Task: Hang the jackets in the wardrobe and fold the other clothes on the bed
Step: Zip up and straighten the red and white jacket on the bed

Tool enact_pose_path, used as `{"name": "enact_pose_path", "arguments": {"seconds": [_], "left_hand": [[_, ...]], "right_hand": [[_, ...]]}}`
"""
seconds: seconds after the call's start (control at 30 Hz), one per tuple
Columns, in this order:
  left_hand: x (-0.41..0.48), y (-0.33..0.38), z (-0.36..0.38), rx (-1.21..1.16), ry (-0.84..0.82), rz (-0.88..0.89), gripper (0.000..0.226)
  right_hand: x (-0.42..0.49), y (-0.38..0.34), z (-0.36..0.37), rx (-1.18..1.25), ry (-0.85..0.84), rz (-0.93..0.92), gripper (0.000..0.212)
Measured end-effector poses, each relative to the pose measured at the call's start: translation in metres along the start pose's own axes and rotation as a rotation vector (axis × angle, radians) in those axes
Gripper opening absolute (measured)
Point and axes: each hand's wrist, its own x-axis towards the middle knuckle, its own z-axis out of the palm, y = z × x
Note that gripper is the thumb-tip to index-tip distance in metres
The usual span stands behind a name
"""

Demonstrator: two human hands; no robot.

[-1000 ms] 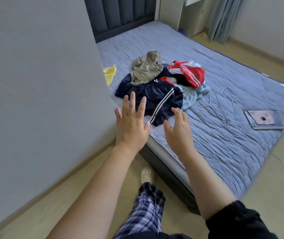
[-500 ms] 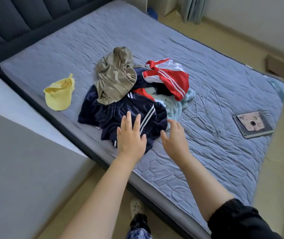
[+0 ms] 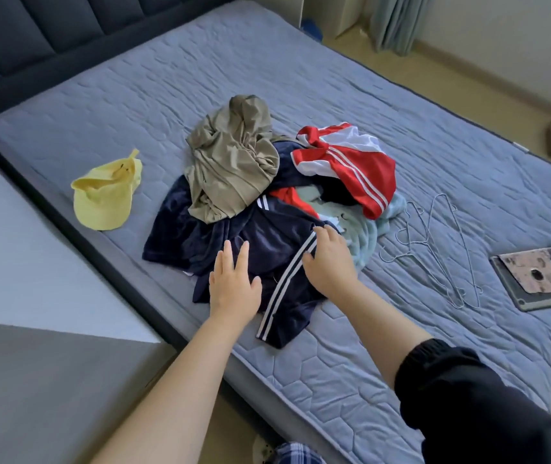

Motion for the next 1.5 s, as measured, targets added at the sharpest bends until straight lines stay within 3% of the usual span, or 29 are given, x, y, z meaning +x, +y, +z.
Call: {"name": "enact_pose_path", "arguments": {"seconds": [0.17,0.37,0.5,0.7,0.87,0.97,1.13,1.33,1.5], "left_hand": [[0.037,-0.007,0.029,-0.022,-0.015,-0.1,0.069],[0.074,0.032,0.092,0.012,-0.029,-0.129,0.067],[0.107,0.072,0.142,-0.006,-0.085,-0.126,0.065],[0.146,0.126,0.202,-0.216,-0.155,-0.14,0.067],[0.145,0.13,0.227,-0.238,-0.203,-0.181,0.067],[0.137,0.126,0.225,-0.314,-0.23,-0.216,0.069],[0.106,0.127,0.197,-0.483,-0.167,-0.161,0.075],[0.057,0.14,0.124,-0.707,-0.106,-0.207,0.089],[0.009,0.15,0.066,-0.795,-0.037,-0.17,0.109]], "right_hand": [[0.042,0.025,0.03,-0.108,-0.048,-0.02,0.054],[0.115,0.097,0.054,-0.204,-0.162,-0.012,0.045],[0.169,0.159,0.053,-0.275,-0.183,0.008,0.05],[0.236,0.238,0.036,-0.489,-0.217,-0.034,0.032],[0.254,0.264,0.035,-0.519,-0.3,0.078,0.043],[0.247,0.265,0.029,-0.334,-0.22,0.046,0.041],[0.197,0.22,-0.011,0.418,-0.239,-0.061,0.024],[0.137,0.144,-0.106,0.892,-0.547,-0.185,0.021],[0.09,0.076,-0.182,1.071,-0.713,-0.284,0.028]]}}
